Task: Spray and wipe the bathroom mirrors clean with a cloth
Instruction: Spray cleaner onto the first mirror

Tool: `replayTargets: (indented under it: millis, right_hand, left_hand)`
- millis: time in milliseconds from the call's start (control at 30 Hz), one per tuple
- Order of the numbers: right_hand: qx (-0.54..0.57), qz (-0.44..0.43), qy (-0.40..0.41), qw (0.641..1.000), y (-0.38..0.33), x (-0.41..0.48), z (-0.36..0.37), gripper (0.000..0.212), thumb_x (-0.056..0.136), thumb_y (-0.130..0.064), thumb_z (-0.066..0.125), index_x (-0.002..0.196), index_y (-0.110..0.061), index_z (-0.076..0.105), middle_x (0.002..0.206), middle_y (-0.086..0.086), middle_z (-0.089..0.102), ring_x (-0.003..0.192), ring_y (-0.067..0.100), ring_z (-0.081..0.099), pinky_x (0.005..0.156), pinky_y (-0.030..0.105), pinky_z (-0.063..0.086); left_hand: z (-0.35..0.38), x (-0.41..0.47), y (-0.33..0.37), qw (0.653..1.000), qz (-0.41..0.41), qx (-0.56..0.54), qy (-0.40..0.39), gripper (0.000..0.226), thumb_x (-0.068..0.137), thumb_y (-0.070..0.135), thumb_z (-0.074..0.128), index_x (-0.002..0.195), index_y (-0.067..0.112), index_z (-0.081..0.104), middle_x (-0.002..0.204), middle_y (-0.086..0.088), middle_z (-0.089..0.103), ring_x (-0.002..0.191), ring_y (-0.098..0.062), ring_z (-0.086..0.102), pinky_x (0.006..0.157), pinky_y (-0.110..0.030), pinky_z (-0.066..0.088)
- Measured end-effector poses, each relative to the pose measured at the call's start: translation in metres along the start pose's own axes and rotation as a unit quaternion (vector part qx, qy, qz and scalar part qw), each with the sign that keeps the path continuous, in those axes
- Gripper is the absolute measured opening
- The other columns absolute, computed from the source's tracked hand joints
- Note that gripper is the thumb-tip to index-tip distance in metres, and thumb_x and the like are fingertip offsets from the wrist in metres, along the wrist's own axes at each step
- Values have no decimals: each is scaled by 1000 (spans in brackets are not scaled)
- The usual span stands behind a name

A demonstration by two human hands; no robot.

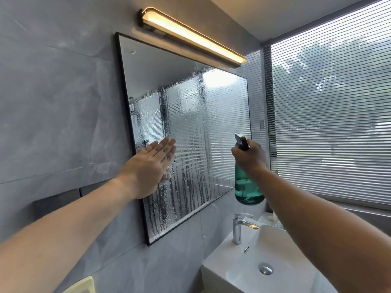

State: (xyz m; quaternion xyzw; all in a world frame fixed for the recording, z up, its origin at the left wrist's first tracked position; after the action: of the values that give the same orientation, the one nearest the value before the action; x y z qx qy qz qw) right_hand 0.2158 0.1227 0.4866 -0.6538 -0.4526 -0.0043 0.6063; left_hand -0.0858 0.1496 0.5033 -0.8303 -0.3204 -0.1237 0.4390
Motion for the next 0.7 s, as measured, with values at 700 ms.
replayTargets:
  millis: [700]
  right_hand:
    - [119,-56,0,991,-46,-15,-16,26,67,-43,61,81,-23,68,76,-2,71,76,27,68,73,48,58]
  left_hand:
    - [-8,-4,-15,999,-9,-11,41,76,93,41,-4,160,5,-1,169,-11,-9,156,-24,-11,123,-35,-12]
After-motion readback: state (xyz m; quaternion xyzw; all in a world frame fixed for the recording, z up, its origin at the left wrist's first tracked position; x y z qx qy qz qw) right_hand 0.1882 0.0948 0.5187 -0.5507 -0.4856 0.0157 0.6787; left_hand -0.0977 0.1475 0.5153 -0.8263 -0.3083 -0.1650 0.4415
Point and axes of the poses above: each hand's wrist, its own x-axis towards the middle knuckle, its own z-axis out of the palm, y = z × x, the point moved 7 cm from there along x, towards the middle knuckle
